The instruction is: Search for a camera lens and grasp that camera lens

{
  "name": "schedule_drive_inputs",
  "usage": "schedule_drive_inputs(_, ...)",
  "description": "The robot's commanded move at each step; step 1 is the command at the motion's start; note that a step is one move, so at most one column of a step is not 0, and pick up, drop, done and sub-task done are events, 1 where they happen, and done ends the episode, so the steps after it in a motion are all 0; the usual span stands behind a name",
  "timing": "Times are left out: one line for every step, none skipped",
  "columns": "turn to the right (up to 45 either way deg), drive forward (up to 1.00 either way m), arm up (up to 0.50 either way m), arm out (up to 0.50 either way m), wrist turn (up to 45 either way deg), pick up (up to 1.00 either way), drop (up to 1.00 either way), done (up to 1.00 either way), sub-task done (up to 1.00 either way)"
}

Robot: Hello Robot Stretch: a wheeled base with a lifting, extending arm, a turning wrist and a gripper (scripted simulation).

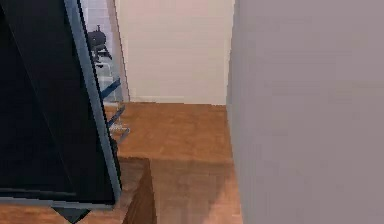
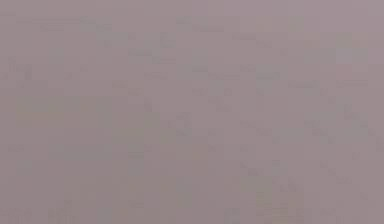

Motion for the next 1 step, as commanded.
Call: schedule_drive_inputs(0.0, 0.95, 0.0, 0.0, 0.0, 0.0, 0.0, 0.0, 0.0)
